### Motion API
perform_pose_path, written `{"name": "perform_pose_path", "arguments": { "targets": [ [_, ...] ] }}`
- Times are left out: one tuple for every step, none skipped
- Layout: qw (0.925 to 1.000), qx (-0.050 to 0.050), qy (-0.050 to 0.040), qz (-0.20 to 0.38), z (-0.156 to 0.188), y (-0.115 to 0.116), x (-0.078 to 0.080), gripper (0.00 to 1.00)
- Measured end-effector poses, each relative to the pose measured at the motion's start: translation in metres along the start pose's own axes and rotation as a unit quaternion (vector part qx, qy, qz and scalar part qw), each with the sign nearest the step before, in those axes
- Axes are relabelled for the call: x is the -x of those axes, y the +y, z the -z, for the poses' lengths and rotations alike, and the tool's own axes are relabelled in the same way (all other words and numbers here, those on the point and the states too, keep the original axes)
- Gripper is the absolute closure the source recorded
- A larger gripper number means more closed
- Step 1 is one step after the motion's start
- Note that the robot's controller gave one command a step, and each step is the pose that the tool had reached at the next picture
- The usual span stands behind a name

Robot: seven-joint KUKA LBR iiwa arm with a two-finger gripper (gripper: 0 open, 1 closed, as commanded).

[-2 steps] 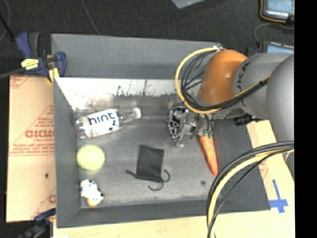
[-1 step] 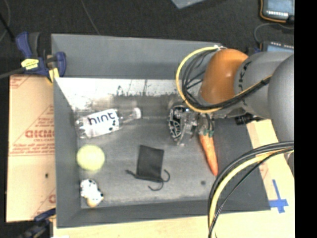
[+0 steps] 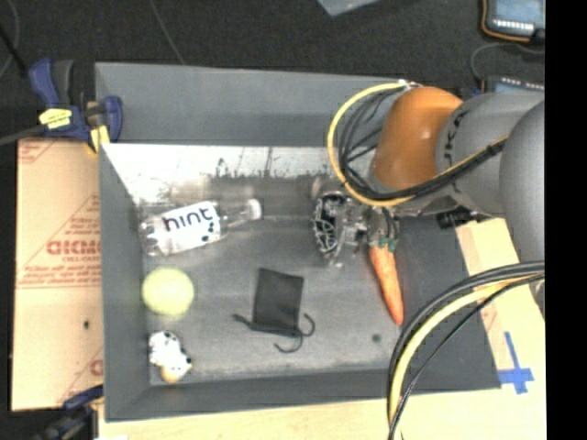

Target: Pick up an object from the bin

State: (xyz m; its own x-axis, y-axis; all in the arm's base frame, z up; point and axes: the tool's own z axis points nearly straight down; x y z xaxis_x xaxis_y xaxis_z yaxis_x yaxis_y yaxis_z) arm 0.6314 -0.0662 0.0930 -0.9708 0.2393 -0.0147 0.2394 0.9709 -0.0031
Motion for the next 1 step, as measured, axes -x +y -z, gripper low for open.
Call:
{"name": "perform_pose_path", "arguments": {
  "targets": [
    [1.0000,0.000,-0.0019,0.000,0.0058,-0.0001,0.0010,1.00]
  ]
}}
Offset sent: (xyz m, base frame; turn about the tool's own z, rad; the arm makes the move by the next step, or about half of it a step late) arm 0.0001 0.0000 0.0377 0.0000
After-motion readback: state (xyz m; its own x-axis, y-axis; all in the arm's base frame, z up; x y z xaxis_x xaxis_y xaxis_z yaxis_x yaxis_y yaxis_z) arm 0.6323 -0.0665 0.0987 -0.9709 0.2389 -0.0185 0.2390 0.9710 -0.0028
